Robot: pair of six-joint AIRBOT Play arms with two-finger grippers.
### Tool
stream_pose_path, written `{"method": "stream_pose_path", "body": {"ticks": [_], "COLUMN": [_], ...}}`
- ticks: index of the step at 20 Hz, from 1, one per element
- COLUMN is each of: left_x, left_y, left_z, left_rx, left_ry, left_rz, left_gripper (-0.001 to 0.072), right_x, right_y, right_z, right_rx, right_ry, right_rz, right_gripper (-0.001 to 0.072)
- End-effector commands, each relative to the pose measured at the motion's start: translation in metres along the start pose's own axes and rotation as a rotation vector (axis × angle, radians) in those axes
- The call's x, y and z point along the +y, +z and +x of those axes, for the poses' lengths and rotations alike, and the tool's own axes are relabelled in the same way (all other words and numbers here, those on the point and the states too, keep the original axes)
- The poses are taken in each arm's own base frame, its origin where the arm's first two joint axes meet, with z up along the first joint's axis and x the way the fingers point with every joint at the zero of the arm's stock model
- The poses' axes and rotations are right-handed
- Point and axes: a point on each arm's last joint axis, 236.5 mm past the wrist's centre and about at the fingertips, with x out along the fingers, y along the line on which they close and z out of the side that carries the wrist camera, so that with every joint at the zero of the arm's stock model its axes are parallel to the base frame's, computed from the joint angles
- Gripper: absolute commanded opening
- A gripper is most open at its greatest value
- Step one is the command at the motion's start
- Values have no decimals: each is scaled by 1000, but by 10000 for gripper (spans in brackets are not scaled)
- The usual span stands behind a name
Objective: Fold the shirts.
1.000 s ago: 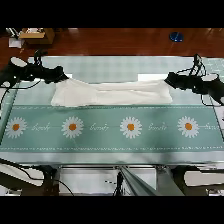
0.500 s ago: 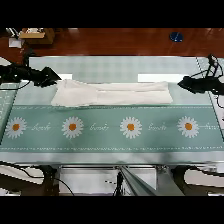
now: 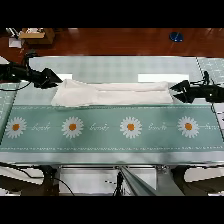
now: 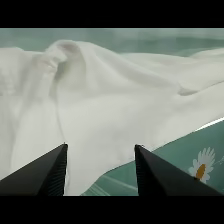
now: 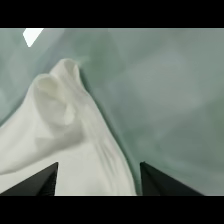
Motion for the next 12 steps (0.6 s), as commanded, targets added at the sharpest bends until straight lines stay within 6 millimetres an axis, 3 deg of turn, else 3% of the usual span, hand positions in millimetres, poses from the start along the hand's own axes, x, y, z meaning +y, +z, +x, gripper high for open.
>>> {"method": "stream_pose_path", "body": {"ticks": [1, 4, 5, 7, 9, 11, 12], "left_x": [-7, -11, -12, -14, -17, -24, -30], "left_y": [-3, -4, -4, -5, -5, -4, -3], "left_z": [4, 6, 7, 8, 9, 11, 13], "left_rx": [17, 22, 23, 26, 26, 25, 20], "left_ry": [-8, -11, -12, -16, -22, -39, -60], "left_rz": [13, 20, 21, 25, 26, 29, 40], "left_gripper": [491, 491, 489, 452, 230, 64, 19], "right_x": [21, 34, 38, 50, 68, 87, 97], "right_y": [5, 5, 5, 4, 4, 8, 10], "right_z": [33, 57, 63, 69, 60, 37, 24], "right_rx": [-41, -88, -108, -125, -133, -161, -178], "right_ry": [77, 49, 34, 46, 78, 95, 99], "right_rz": [62, 29, 12, -10, -97, -168, -205], "right_gripper": [581, 561, 432, 72, 34, 33, 33]}}
